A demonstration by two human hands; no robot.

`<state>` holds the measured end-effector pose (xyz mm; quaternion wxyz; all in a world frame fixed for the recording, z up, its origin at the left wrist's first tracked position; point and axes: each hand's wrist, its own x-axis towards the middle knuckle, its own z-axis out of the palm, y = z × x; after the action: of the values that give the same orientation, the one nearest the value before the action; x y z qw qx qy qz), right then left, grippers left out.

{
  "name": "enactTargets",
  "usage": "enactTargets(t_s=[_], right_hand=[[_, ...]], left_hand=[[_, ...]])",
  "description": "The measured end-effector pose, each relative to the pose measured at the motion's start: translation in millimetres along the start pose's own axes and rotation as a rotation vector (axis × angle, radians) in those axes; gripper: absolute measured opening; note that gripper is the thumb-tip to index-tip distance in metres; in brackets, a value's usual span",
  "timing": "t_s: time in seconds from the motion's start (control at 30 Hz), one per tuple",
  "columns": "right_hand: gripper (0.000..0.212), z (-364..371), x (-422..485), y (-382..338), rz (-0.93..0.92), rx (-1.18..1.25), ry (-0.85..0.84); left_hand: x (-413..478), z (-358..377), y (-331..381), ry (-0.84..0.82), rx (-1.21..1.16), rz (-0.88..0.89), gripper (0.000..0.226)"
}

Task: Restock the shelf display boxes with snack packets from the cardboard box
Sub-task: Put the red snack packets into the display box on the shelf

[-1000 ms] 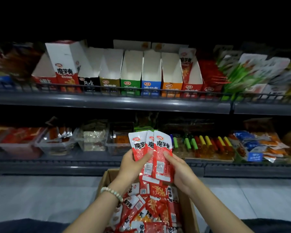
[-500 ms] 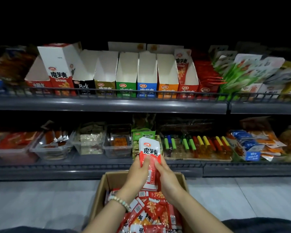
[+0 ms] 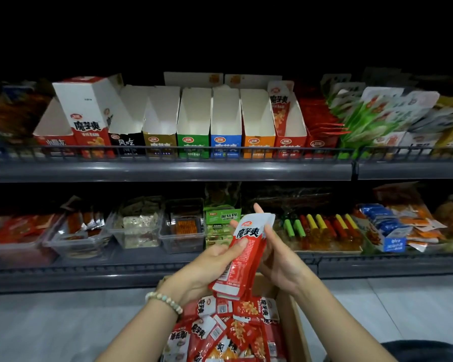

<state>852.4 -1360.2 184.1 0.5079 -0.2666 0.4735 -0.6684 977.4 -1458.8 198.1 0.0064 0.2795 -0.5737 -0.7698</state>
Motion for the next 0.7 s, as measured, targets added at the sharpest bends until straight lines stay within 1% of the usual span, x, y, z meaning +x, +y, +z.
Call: enactTargets(t_s=[0.07, 0.13, 0.2, 0.23, 0.3, 0.37, 0.43, 0.47, 0.5, 0.53, 0.57, 0.63, 0.7], right_hand=[[0.085, 2, 2, -3, -0.032, -0.037, -0.027], [0.088, 2, 6, -7, -0.069, -0.045, -0.015], [0.084, 4, 11, -13, -0.106, -0.071, 0.021], [0.078, 5, 12, -16, -0.128, -0.093, 0.043], [0.062, 9, 16, -24, -0.171, -0.16, 0.115], [0.054, 12, 20, -31, -0.204, -0.22, 0.188], [0.051, 15, 23, -39, -0.21, -0.234, 0.231], [0.051, 15, 25, -43, -0.207, -0.241, 0.237], [0.051, 14, 26, -49, -0.2, -0.254, 0.23], [0.051, 12, 27, -56, -0.189, -0.263, 0.205], [0.051, 9, 27, -63, -0.175, -0.264, 0.166], [0.054, 1, 27, -80, -0.157, -0.262, 0.077], [0.059, -2, 26, -97, -0.171, -0.268, 0.017]], left_hand=[[0, 2, 3, -0.03, -0.026, 0.001, 0.052], [1, 3, 9, -0.018, -0.036, 0.008, 0.046], [2, 5, 17, 0.029, 0.077, 0.033, 0.045], [2, 5, 21, 0.065, 0.165, 0.043, 0.049], [1, 3, 31, 0.114, 0.348, 0.063, 0.064], [1, 0, 38, 0.066, 0.482, 0.078, 0.076], [2, -1, 44, 0.033, 0.518, 0.098, 0.081], [2, -1, 48, 0.038, 0.506, 0.11, 0.077], [2, -1, 53, 0.041, 0.454, 0.12, 0.07], [2, -1, 60, 0.015, 0.349, 0.111, 0.062], [3, -3, 66, -0.044, 0.195, 0.08, 0.056], [3, -8, 77, -0.204, -0.135, -0.002, 0.055], [2, -13, 90, -0.354, -0.309, -0.077, 0.06]])
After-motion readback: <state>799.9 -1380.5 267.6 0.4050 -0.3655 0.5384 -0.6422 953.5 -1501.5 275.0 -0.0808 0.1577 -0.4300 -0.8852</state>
